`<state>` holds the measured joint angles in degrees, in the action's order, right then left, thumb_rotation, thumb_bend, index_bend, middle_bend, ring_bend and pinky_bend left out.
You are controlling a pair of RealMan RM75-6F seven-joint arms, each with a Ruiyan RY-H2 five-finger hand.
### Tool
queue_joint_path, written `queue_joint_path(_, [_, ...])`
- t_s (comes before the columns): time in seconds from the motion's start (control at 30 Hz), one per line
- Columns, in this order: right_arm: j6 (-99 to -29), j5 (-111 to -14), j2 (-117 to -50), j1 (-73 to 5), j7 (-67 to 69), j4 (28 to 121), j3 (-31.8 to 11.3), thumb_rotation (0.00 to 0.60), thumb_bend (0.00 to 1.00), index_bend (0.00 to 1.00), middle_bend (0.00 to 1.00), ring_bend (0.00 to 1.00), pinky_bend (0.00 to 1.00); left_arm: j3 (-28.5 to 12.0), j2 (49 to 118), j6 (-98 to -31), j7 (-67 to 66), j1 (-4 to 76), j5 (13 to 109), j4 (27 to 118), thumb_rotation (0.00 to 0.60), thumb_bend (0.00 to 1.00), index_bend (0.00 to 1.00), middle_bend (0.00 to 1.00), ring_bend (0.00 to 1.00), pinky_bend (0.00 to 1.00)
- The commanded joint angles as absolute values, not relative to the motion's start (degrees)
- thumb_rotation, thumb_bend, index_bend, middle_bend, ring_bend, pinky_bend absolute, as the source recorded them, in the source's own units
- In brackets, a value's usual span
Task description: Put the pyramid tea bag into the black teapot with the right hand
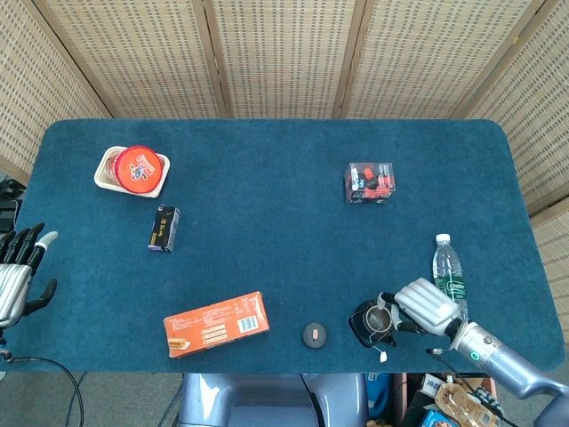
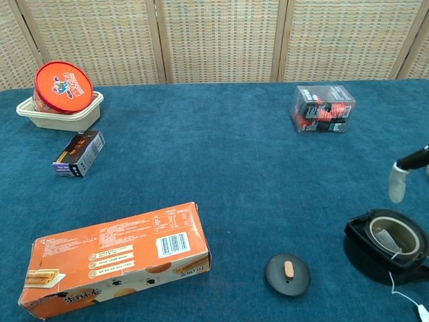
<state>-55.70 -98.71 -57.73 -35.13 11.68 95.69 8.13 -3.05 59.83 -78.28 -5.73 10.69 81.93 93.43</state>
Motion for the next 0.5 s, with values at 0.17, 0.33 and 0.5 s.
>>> queue_joint_path(0.17, [-61.0, -96.1, -56.3, -33.4, 11.7, 96.5, 4.6, 0.065, 1.00, 0.41, 0.94, 0.96, 1.00, -3.0, 59.9, -78.4, -5.3, 10.5, 81.8, 93.1, 0.600, 0.44, 0.08, 0.00, 0.00, 0.00])
queue_joint_path(0.33, [-65.1, -92.6, -57.8, -31.2, 9.2, 96.4, 1.9, 0.028, 0.99, 0.39, 0.85, 0.92, 1.00, -2.9, 60.2, -78.4, -5.0, 10.3, 81.7, 92.9, 0.600, 0.44, 0.07, 0.00, 0.00, 0.00])
queue_joint_path(0.5, [-68.5, -88.4, -60.2, -28.5, 4.0, 96.5, -0.2, 0.014, 0.71, 0.31, 0.70, 0.78, 0.99, -2.8, 60.4, -78.2, -5.0, 10.2, 81.4, 92.5, 0.600, 0.44, 0.06, 0.00, 0.00, 0.00])
